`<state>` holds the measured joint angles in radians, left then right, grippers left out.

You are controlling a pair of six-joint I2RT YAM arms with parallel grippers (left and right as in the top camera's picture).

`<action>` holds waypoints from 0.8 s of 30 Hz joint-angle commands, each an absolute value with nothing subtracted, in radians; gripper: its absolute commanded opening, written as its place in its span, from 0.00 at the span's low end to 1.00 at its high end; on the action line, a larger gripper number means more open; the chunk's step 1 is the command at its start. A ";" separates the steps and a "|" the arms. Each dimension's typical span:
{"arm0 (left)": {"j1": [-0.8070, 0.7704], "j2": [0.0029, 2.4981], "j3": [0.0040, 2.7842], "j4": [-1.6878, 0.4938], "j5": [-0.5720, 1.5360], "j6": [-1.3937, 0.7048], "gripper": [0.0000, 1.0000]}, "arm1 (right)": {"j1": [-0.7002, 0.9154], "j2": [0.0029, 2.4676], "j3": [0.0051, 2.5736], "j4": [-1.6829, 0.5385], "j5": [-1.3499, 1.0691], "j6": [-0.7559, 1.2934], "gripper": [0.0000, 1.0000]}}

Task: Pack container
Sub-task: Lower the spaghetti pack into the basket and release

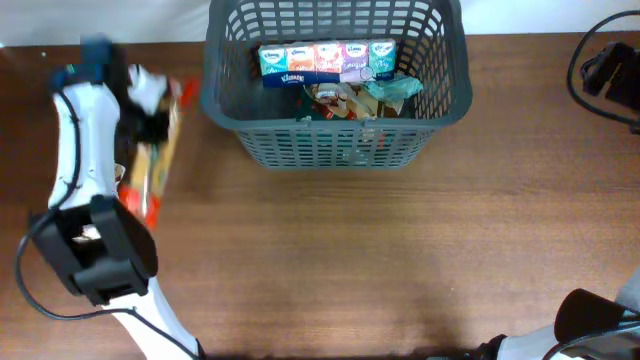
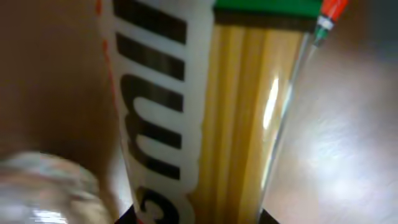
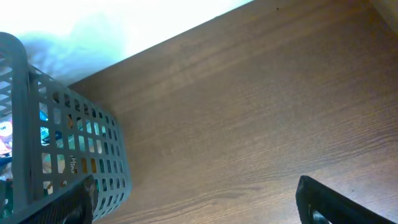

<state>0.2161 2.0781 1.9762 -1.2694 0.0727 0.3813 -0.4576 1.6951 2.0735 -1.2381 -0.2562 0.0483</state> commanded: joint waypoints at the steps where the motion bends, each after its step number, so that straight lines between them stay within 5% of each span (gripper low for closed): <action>1: 0.188 2.036 2.304 -1.304 0.097 0.375 0.02 | -0.458 1.692 2.067 -1.238 -0.265 0.050 0.99; 9: 0.045 2.034 2.788 -1.294 0.181 0.746 0.02 | -0.458 1.692 2.067 -1.238 -0.265 0.050 0.99; 16: -0.220 2.045 2.872 -1.221 0.195 1.165 0.02 | -0.458 1.692 2.067 -1.238 -0.265 0.050 0.99; 24: -0.357 2.197 2.820 -1.131 0.195 1.203 0.02 | -0.458 1.692 2.067 -1.238 -0.265 0.050 0.99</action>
